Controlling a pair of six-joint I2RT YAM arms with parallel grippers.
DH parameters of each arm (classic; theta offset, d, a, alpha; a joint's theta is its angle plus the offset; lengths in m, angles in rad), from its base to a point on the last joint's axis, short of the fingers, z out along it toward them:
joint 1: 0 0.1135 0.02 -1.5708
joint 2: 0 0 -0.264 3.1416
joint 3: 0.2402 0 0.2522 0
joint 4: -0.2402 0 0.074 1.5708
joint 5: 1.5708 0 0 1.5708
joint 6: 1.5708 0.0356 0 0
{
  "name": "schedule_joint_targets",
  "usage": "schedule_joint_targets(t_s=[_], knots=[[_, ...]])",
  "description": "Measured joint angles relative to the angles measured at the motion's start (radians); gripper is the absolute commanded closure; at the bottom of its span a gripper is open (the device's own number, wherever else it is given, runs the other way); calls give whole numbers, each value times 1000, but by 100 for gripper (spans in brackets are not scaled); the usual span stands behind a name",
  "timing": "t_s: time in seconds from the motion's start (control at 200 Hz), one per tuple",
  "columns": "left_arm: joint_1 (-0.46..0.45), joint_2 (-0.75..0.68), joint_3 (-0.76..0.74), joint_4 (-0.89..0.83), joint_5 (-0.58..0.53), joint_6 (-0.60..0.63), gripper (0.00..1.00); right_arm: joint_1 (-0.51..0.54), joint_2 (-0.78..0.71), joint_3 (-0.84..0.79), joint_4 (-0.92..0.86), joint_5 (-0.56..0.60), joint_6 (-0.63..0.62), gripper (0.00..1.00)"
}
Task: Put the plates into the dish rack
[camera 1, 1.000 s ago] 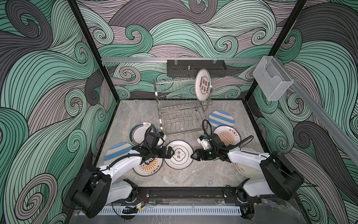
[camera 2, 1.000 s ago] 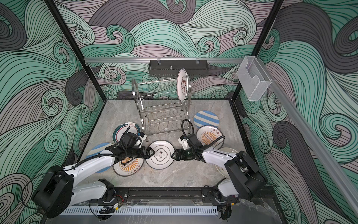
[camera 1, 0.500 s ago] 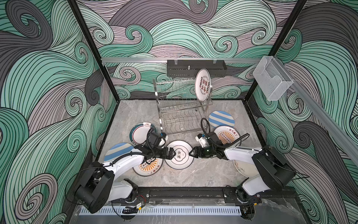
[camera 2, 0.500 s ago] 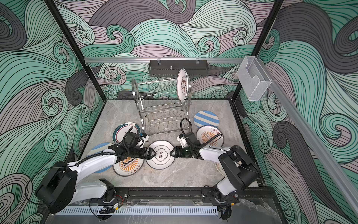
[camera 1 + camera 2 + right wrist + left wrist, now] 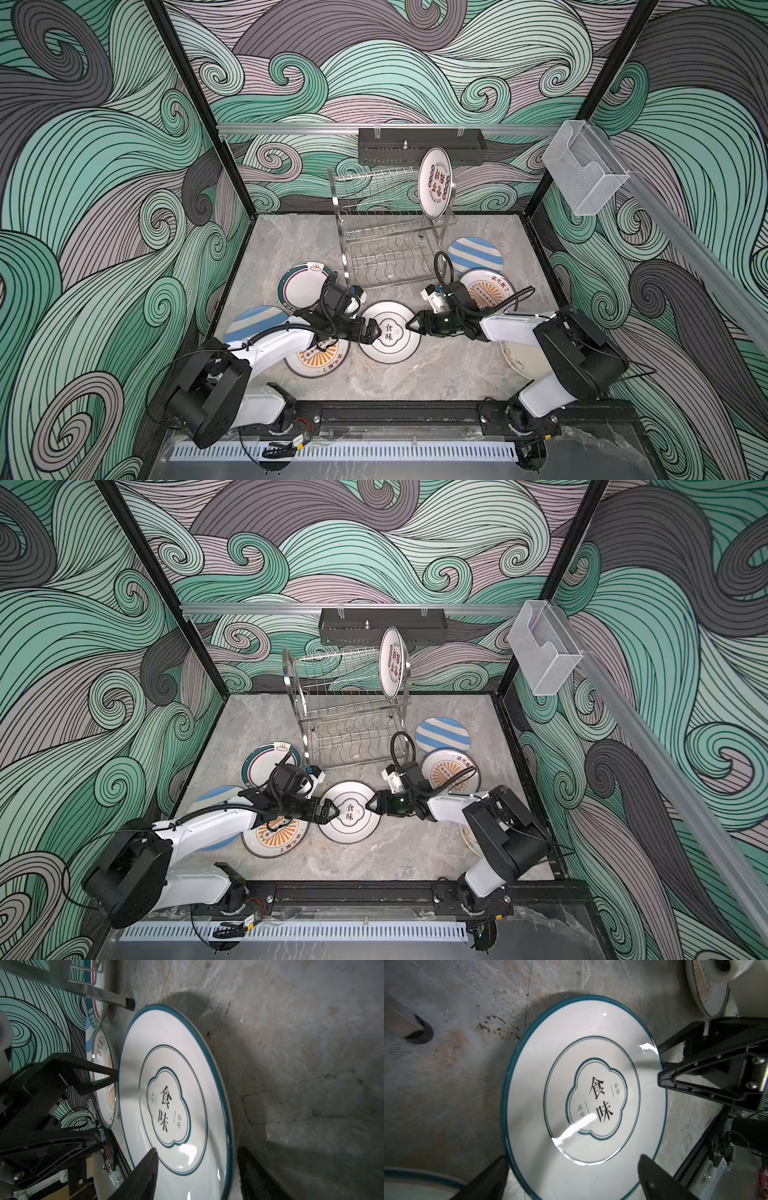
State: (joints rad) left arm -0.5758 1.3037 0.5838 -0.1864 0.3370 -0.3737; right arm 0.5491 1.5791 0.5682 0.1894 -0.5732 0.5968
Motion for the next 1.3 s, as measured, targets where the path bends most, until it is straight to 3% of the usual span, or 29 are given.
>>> schedule_joint_targets(t_s=[0.355, 0.946, 1.151, 1.301], knots=[[-31, 4, 5, 45, 34, 15, 2, -32, 13, -24, 27, -6, 25, 68], [-42, -43, 5, 60, 28, -1, 1, -45, -44, -24, -34, -5, 24, 99], [-42, -120, 64, -15, -58, -10, 2, -45, -124, -23, -133, 26, -5, 100], [-30, -232, 74, -24, -140, -28, 1, -48, -228, -2, -299, 70, -63, 100]])
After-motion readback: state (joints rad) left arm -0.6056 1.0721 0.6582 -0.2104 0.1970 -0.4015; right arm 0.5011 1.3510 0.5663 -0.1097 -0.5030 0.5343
